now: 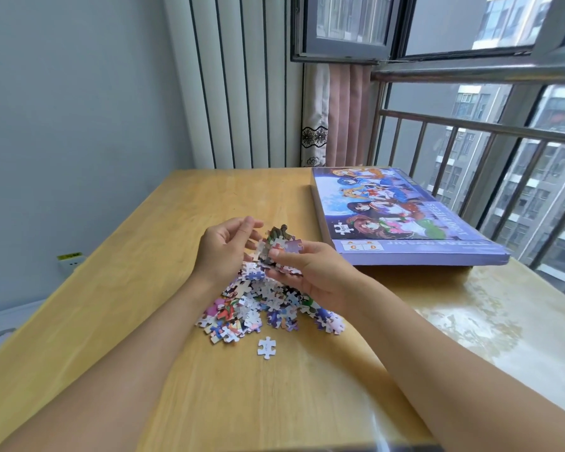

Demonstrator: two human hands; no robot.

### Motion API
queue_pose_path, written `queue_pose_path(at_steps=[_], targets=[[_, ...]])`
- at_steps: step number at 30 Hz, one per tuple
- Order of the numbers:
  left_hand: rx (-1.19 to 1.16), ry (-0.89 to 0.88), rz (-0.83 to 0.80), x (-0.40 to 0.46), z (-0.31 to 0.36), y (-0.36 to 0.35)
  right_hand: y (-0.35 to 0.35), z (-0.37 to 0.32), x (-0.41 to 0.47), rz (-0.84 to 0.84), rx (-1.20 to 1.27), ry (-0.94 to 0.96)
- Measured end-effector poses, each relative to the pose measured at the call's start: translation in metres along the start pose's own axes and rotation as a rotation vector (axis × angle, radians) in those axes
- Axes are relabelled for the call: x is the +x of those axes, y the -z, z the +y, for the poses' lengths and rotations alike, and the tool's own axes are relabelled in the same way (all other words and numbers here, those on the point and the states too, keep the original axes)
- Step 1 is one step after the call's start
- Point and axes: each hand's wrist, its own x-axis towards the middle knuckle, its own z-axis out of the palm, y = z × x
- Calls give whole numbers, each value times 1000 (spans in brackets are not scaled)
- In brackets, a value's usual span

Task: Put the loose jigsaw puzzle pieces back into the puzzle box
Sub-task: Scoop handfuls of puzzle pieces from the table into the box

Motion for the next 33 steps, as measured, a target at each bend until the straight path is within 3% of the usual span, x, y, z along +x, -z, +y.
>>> queue_pose_path(at_steps=[5, 11, 14, 17, 20, 23, 27, 33], targets=[[133, -59, -13, 0, 9, 4, 19, -9, -39, -45, -30, -66], [676, -339, -491, 16, 31, -39, 71, -27, -82, 16, -61, -80], [883, -492, -589, 22, 32, -76, 90, -34, -95, 32, -67, -54], [804, -514, -496, 29, 37, -105, 105, -38, -105, 67, -76, -40], [576, -376, -342, 44, 48, -119, 117, -41, -109, 107, -57, -27], [427, -346, -242, 56, 68, -124, 125, -50, -103, 142, 46, -46], [372, -369, -233, 64, 90, -129, 131, -74, -88, 248, 242, -93], [372, -374, -207, 67, 96, -134, 127, -102, -77, 337, 324, -136]])
